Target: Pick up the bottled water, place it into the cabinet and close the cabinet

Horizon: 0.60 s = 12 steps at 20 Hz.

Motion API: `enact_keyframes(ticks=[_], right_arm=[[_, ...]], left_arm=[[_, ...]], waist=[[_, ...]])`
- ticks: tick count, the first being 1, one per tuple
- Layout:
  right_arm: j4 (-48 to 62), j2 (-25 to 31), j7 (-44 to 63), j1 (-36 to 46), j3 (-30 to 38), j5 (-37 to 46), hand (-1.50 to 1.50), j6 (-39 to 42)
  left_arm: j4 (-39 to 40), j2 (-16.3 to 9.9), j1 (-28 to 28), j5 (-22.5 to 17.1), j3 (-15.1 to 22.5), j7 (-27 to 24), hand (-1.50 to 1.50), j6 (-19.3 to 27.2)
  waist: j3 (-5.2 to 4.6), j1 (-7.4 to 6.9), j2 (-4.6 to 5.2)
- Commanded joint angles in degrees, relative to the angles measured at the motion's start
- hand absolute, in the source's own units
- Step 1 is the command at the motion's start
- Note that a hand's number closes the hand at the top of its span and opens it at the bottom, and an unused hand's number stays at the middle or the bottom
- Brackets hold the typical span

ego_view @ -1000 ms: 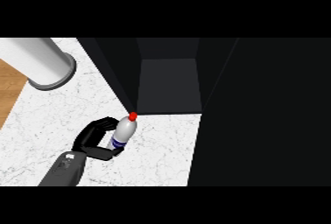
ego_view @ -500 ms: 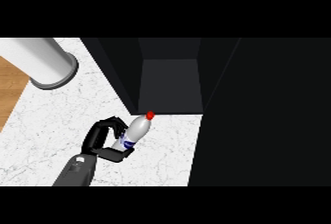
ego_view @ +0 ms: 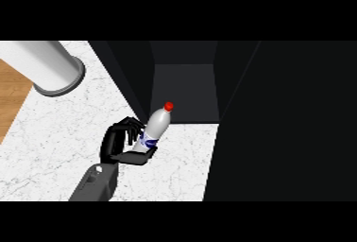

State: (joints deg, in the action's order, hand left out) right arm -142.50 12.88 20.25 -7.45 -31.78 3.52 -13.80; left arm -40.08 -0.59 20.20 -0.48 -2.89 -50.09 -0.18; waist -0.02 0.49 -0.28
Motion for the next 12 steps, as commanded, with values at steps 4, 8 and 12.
enact_keyframes(ticks=[4, 8, 12], right_arm=[[-5.03, 1.83, 0.34, -2.98, 0.25, 2.82, -1.50, -0.21], [-5.61, 1.05, 3.71, 0.38, 0.74, 2.99, -1.50, -0.46], [-4.29, 1.04, -0.45, -1.55, -0.60, 3.42, -1.50, -0.87]], left_arm=[[-18.07, 0.58, -5.06, -10.56, 10.03, 13.20, 1.50, 2.04], [-20.78, 0.59, -2.49, -16.30, 17.46, 15.64, 1.50, 9.06], [-24.51, 0.59, 0.89, -18.39, 21.91, 21.26, 1.50, 17.91]], waist=[[0.08, -0.65, -0.24], [0.01, -0.19, 0.07], [0.03, 0.06, 0.09]])
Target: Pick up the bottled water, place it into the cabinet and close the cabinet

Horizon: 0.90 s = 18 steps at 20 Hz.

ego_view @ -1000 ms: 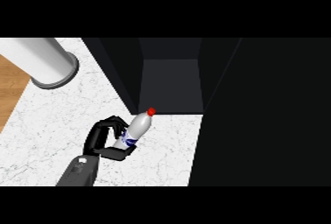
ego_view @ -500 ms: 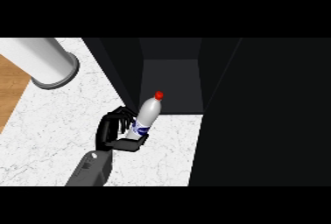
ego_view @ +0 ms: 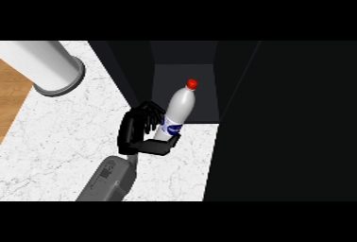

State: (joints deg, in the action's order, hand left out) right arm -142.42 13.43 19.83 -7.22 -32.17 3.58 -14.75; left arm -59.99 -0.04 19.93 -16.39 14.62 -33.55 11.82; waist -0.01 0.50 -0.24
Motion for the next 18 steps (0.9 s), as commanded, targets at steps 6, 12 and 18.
enact_keyframes(ticks=[6, 12, 18], right_arm=[[-5.70, 1.06, 1.18, -1.60, 0.62, 1.74, -1.50, 0.31], [-8.88, 3.34, 1.61, -5.08, 3.62, -0.98, -1.50, 1.84], [-3.09, 3.53, -5.91, -7.12, 4.33, -2.97, -1.50, 3.59]], left_arm=[[0.99, 0.04, 13.94, -4.76, 4.92, 9.08, 1.50, 12.80], [4.98, 0.04, 17.03, -4.65, 4.81, 11.18, 1.50, 15.13], [10.36, 0.04, 23.63, -12.11, 6.92, 12.19, 1.50, 20.29]], waist=[[-0.01, 0.76, 0.25], [0.01, 0.61, 0.24], [0.05, 1.05, 0.35]])
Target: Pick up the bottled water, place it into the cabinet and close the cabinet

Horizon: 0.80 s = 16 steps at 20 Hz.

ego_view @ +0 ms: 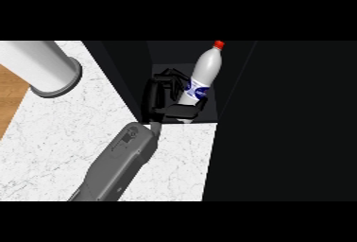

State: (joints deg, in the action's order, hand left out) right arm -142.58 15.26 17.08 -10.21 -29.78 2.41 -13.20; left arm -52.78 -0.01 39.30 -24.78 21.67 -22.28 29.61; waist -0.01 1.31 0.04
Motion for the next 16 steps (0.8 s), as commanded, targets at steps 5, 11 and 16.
enact_keyframes(ticks=[5, 11, 16], right_arm=[[-6.85, 2.01, -1.32, -5.95, 0.48, -0.75, -1.50, 1.22], [-4.68, 1.41, -2.76, -4.48, 1.08, -1.70, -1.50, 2.04], [-4.92, 1.21, -3.47, -5.72, 0.94, -3.01, -1.50, 3.04]], left_arm=[[14.67, 0.01, 6.74, -4.97, -3.66, -4.63, 1.50, -0.08], [21.89, 0.01, 11.52, -9.15, 0.00, -7.99, 1.50, 6.57], [30.24, 0.01, 17.48, -8.25, -2.90, -8.51, 1.50, 8.22]], waist=[[0.00, 0.63, 0.20], [-0.02, 1.67, 0.48], [-0.03, 2.10, 0.68]])
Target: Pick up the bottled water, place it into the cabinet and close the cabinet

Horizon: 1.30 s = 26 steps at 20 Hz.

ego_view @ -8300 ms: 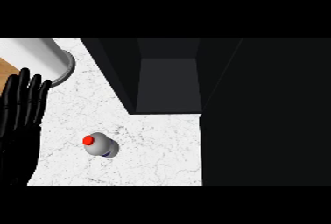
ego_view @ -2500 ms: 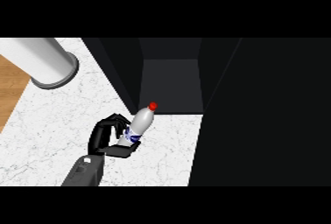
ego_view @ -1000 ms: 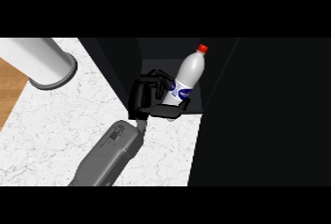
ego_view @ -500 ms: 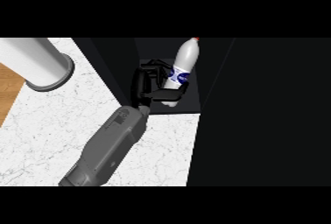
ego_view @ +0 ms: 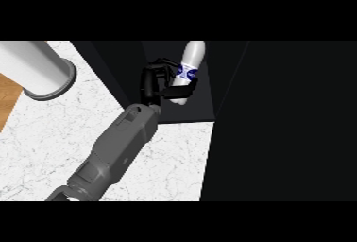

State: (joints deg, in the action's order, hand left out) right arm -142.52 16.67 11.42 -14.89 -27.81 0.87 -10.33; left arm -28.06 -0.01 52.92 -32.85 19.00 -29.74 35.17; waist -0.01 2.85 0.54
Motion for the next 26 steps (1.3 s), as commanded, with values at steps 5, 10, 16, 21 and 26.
enact_keyframes(ticks=[5, 10, 16, 21, 26], right_arm=[[-6.01, 1.38, -0.08, -3.63, 2.01, -3.54, -1.50, 1.78], [-2.68, 0.23, -1.50, -1.51, 2.55, -4.50, -1.50, 2.67], [-1.10, 0.98, -3.86, -2.14, 3.93, -5.95, -1.50, 4.87], [-2.07, 0.20, -3.85, -3.64, 1.10, -2.78, -1.50, 4.15], [-4.30, 0.44, -3.54, -5.56, 0.86, -3.84, -1.50, 4.59]], left_arm=[[12.02, -0.25, 7.79, 0.79, -4.77, -4.34, 1.50, 0.28], [16.10, 0.00, 8.53, 2.36, -1.95, -5.86, 1.50, 2.59], [18.44, 0.00, 11.44, 1.80, -3.53, -5.30, -1.50, 2.91], [20.97, 0.00, 12.48, 1.59, -6.13, -7.44, -1.50, -0.56], [20.65, -1.53, 10.87, 0.39, -8.20, -10.53, -1.50, -5.17]], waist=[[-0.02, 0.37, 0.31], [-0.03, 0.94, 0.65], [0.00, 1.88, 0.88], [-0.04, 1.39, 0.79], [-0.05, 1.44, 0.78]])
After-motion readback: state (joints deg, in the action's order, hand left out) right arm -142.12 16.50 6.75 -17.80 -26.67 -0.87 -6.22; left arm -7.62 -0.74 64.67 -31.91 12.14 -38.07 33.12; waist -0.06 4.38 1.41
